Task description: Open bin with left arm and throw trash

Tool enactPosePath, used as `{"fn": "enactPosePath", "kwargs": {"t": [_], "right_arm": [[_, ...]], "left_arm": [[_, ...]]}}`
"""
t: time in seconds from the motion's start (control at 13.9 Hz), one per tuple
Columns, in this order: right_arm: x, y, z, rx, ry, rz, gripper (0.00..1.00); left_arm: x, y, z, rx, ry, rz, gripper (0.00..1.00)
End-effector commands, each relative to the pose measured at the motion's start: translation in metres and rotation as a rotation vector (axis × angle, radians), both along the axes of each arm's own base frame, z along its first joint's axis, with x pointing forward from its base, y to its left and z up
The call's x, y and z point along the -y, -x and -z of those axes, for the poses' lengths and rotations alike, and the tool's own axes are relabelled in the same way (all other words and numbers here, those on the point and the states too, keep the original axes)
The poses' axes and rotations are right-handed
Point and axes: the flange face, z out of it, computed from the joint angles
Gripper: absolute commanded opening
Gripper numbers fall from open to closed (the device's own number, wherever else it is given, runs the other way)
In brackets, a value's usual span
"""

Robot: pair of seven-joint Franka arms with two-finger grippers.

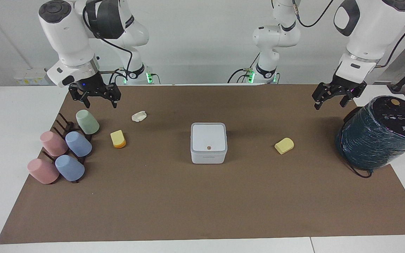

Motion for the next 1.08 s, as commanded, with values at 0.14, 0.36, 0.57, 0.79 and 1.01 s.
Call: {"fn": "enactPosePath", "kwargs": {"t": [0.14, 0.36, 0.57, 0.79, 1.01], "right_arm": [[0.004, 0.010, -0.003, -0.008, -0.025, -0.020, 1.00], [0.004, 0.010, -0.003, -0.010, -0.025, -0.021, 1.00], [0.003, 0.016, 0.007, -0.011, -0.024, -0.021, 1.00], [0.001, 0.052, 0.051, -0.004, -0.021, -0.035, 1.00], [0.003, 0.072, 0.080, 0.016, -0.020, -0.035, 1.00]], "left_arm": [[0.002, 0.010, 0.001, -0.014, -0.023, 0.013, 1.00], [-0.005, 0.008, 0.000, -0.007, -0.031, 0.122, 1.00], [-0.002, 0.009, 0.004, -0.017, -0.032, 0.139, 1.00], [0.002, 0.022, 0.015, -0.047, -0.031, 0.147, 1.00], [0.013, 0.027, 0.021, -0.048, -0.031, 0.168, 1.00]]}}
